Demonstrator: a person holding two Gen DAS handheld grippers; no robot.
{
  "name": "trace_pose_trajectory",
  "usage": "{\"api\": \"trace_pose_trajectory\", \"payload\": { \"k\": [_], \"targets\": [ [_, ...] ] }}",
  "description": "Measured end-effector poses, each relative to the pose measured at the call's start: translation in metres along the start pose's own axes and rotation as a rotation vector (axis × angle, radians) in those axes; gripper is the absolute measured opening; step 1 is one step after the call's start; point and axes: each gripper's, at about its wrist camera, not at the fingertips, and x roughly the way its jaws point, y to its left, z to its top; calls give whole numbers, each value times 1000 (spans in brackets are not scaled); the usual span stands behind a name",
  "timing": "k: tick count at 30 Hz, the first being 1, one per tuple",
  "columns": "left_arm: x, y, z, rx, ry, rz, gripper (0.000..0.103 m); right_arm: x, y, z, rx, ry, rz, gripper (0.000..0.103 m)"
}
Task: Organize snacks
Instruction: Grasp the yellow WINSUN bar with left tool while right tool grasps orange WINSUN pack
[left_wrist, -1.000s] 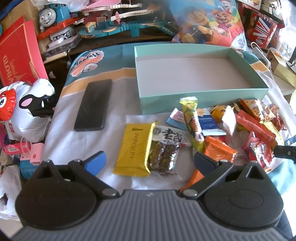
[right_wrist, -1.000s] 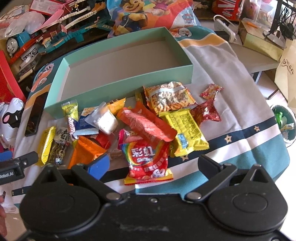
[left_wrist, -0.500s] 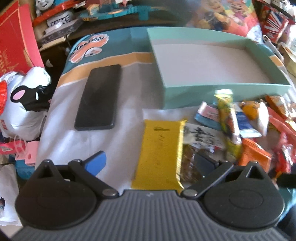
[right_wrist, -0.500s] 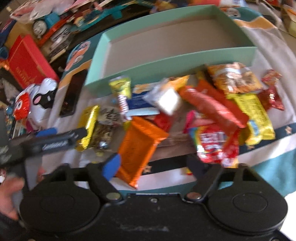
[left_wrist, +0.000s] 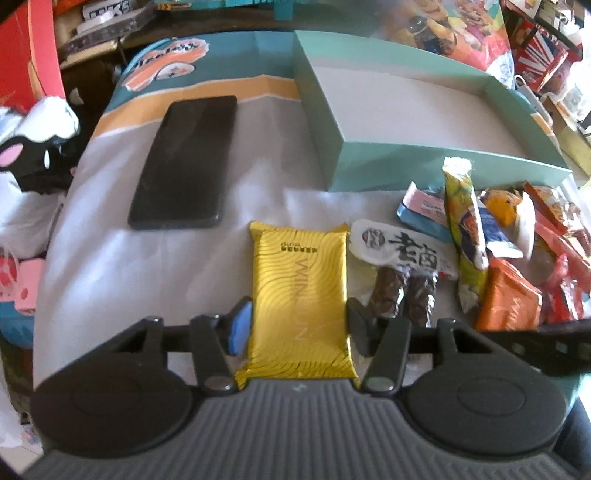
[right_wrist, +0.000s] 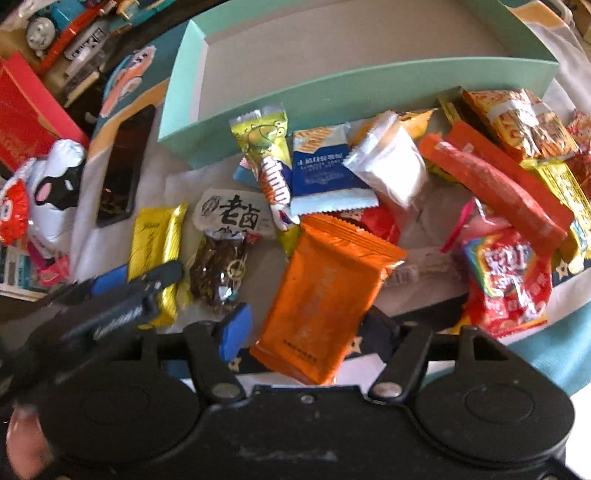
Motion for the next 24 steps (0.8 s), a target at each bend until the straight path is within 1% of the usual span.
{"api": "trace_pose_trajectory", "payload": {
  "k": [2,3,4,7,9,10,12,13,14,16,18,20,24],
  "targets": [
    [-2,3,-4,-4,2,-10,54,7,6,0,-15,-2,-17,68],
    [-3,3,-5,-7,4,-18,54,11,12,-1,-40,-9,-31,66],
    [-4,4,-7,-11,4,-22,54,14,17,-3,-79,-21,-46,63],
    [-6,10,-7,-19,-6,-4,60,12,28,-7,-233,-70,-76,57],
    [-6,14,-7,-24,-8,3,64,9,27,-8,-321,-92,-100,55],
    [-6,16,-7,-27,-8,1,65,8,24,-8,-355,-97,-112,56],
    [-5,17,-8,-30,-4,-5,64,5,15,-8,-392,-91,-101,55],
    [-4,17,-9,-31,-1,-11,61,3,10,-8,-391,-98,-109,61],
    [-4,16,-10,-31,-4,-15,52,0,8,-7,-385,-111,-125,69],
    [-8,12,-13,-38,-21,-22,51,-7,2,-6,-355,-135,-151,69],
    [-12,7,-16,-59,-22,-48,51,-11,-1,-5,-307,-136,-135,69],
    [-15,1,-19,-61,-23,-66,51,-11,3,-8,-278,-141,-135,69],
    [-17,-6,-23,-56,-21,-60,52,-10,11,-13,-239,-129,-134,69]
  ]
}}
